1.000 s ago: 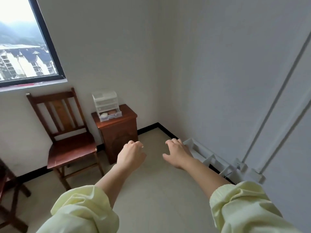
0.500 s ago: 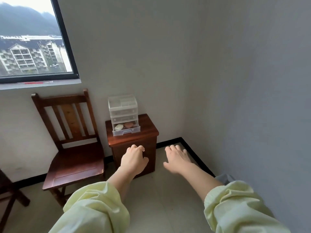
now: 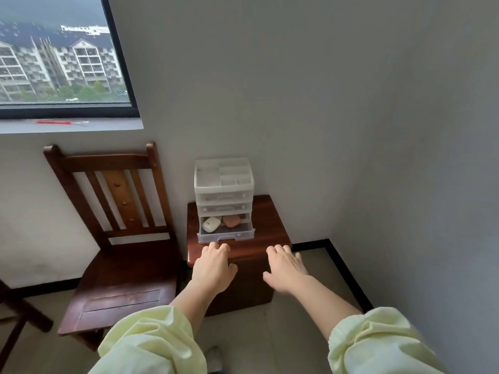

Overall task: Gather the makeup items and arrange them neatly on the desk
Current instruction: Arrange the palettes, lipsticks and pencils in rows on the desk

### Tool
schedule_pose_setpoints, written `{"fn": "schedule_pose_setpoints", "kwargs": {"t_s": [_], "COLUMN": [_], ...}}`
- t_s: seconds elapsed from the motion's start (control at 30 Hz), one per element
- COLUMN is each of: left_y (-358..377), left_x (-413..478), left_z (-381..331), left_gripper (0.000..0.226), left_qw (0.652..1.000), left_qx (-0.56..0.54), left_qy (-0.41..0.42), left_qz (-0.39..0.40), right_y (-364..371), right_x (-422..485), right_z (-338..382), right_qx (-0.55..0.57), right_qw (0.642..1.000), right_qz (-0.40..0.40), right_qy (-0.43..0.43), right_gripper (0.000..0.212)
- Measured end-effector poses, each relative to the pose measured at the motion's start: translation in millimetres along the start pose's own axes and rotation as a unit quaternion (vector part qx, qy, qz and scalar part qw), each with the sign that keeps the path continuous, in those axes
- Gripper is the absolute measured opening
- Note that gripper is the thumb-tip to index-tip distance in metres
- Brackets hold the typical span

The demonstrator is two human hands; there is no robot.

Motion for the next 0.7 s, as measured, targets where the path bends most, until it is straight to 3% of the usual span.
{"fn": "schedule_pose_setpoints", "kwargs": {"t_s": [0.27,0.43,0.7], "left_y": [37,71,133], "left_x": [165,222,283], "left_z": [70,99,130], "left_gripper": [0.03,0.036,0.041], "left_qw": [0.998,0.995,0.991], "left_qx": [-0.035,-0.041,-0.075], "left_qy": [-0.038,-0.059,-0.074], "left_qz": [0.041,0.069,0.083], "right_y": [30,64,117], "right_x": [170,233,314], "right_z": [10,13,17], "right_qx": [0.038,0.065,0.075], "right_qw": [0.998,0.994,0.995], "right_qz": [0.031,0.047,0.062], "right_qy": [0.045,0.069,0.033], "right_gripper": [0.048,0.042,0.045]}}
Point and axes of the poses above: each hand's wrist, its own x-axis towards the middle knuckle, its own y-axis out of the palm, z = x × y, the point moved 6 cm from there along x, towards the middle knuckle, and after that the axes turned 3 degrees about -z, right-handed, at the moved point
